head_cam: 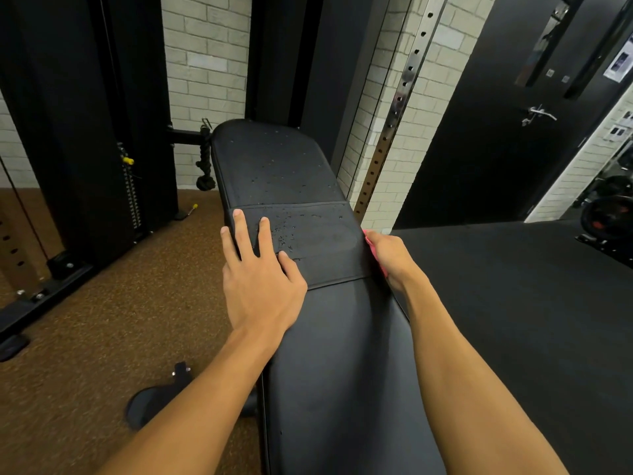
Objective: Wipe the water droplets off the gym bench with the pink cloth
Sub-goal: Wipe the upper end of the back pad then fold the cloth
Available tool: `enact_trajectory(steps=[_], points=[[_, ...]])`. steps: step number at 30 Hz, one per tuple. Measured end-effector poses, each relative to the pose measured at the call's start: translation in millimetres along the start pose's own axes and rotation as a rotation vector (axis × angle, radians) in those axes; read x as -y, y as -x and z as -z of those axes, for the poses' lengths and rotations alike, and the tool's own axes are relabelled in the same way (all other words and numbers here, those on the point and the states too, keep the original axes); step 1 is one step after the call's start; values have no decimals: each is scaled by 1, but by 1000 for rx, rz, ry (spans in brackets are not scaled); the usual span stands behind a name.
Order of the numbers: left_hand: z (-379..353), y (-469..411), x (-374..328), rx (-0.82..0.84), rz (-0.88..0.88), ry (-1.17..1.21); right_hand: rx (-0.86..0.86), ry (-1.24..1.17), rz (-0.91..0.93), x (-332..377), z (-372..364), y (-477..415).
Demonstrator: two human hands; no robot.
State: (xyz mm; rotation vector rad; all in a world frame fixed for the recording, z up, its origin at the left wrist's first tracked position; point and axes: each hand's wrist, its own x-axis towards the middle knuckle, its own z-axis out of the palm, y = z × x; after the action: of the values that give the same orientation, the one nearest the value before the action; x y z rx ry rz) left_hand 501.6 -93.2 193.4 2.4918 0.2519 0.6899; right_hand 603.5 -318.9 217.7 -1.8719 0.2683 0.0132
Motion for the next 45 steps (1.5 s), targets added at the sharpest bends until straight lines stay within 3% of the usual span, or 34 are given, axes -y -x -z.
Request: enact_trajectory(steps=[8, 13, 16, 19, 23, 28, 30, 37, 43, 45], points=[[1, -1, 1, 7, 7, 26, 86, -45, 99, 28, -17, -18], [1, 0, 1, 7, 9, 31, 82, 22, -58, -1, 7, -13], [1, 0, 1, 11, 12, 29, 19, 92, -38, 11, 0, -17], [1, 0, 1, 10, 9, 42, 43, -2, -55, 30, -15, -29], [1, -2, 2, 0, 1, 50, -52, 47, 143, 42, -28, -33], [0, -1, 3, -4, 4, 51, -158, 480, 655, 29, -40, 15], [0, -1, 3, -4, 3, 63, -148, 599, 776, 11, -35, 18], [1, -2, 4, 7, 12, 92, -226, 591, 616, 24, -57, -1], [0, -1, 4, -5, 34, 136, -113, 705, 838, 12, -55, 28], [0, -2, 4, -4, 30, 136, -116, 675, 794, 9, -46, 25]])
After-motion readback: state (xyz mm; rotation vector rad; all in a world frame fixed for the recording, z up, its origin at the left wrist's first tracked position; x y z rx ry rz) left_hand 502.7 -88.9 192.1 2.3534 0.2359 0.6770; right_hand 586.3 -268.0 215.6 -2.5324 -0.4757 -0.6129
